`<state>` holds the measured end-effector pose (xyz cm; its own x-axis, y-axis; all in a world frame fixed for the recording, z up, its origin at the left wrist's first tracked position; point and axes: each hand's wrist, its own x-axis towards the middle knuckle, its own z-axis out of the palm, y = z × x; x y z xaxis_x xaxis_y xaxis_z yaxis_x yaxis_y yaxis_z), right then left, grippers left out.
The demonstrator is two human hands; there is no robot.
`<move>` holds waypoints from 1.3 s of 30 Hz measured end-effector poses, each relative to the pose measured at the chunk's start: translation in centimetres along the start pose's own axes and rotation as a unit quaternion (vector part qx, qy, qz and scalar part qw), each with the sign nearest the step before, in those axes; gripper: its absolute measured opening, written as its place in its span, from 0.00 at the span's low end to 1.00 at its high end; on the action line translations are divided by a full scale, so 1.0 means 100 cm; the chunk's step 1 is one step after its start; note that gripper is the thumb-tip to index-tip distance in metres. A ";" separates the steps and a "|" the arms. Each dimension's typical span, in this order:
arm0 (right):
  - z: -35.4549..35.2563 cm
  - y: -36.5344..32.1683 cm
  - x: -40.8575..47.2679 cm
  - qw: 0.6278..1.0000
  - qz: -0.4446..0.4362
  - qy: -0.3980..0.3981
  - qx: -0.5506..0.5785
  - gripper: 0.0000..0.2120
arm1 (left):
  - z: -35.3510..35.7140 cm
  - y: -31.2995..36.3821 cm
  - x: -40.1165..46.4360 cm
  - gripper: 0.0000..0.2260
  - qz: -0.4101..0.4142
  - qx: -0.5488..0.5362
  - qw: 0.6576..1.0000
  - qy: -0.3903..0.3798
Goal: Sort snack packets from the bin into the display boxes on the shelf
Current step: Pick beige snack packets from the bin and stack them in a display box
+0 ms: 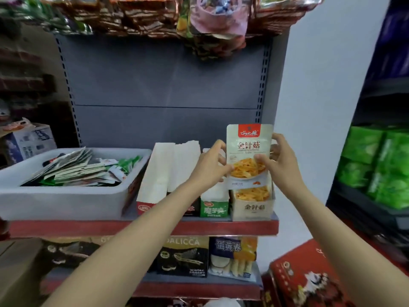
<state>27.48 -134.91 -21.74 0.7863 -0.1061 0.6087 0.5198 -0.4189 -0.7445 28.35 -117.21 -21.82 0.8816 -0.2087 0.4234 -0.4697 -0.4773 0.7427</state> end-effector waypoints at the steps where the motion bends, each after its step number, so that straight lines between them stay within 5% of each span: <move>1: -0.005 0.004 0.000 1.000 0.005 -0.004 -0.009 0.21 | 0.007 0.000 0.002 0.09 -0.004 0.005 1.000 -0.006; 5: -0.017 0.024 -0.004 0.997 0.051 -0.034 -0.045 0.19 | 0.021 -0.008 0.010 0.06 -0.017 0.011 1.000 0.017; 8: -0.017 0.037 -0.010 0.992 0.068 -0.058 -0.089 0.20 | 0.023 -0.009 0.014 0.13 -0.013 0.016 0.998 0.052; 11: -0.013 0.039 -0.011 0.989 0.041 -0.058 -0.129 0.35 | 0.027 -0.009 0.015 0.24 0.017 0.049 0.998 0.037; 14: -0.010 0.038 -0.008 0.979 0.010 -0.073 -0.189 0.46 | 0.032 -0.009 0.015 0.26 0.045 0.112 0.992 0.024; 21: -0.009 0.043 -0.009 0.938 -0.017 -0.110 -0.329 0.37 | 0.044 -0.016 0.013 0.29 0.065 0.260 0.963 0.011; 26: -0.010 0.046 -0.020 0.942 -0.001 -0.125 -0.311 0.45 | 0.049 -0.017 0.012 0.32 0.073 0.303 0.950 0.028; 31: -0.009 0.044 -0.012 0.948 0.086 -0.152 -0.267 0.57 | 0.045 -0.017 0.015 0.46 0.057 0.336 0.940 -0.023; 39: -0.007 0.055 -0.009 0.927 0.202 -0.207 -0.238 0.39 | 0.045 -0.019 0.020 0.50 0.059 0.381 0.920 -0.075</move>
<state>29.43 -137.72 -26.18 0.9967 -0.0263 0.0763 0.0271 -0.7815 -0.6234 31.27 -120.58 -24.72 0.8500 -0.3859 0.3587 -0.4439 -0.8912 0.0931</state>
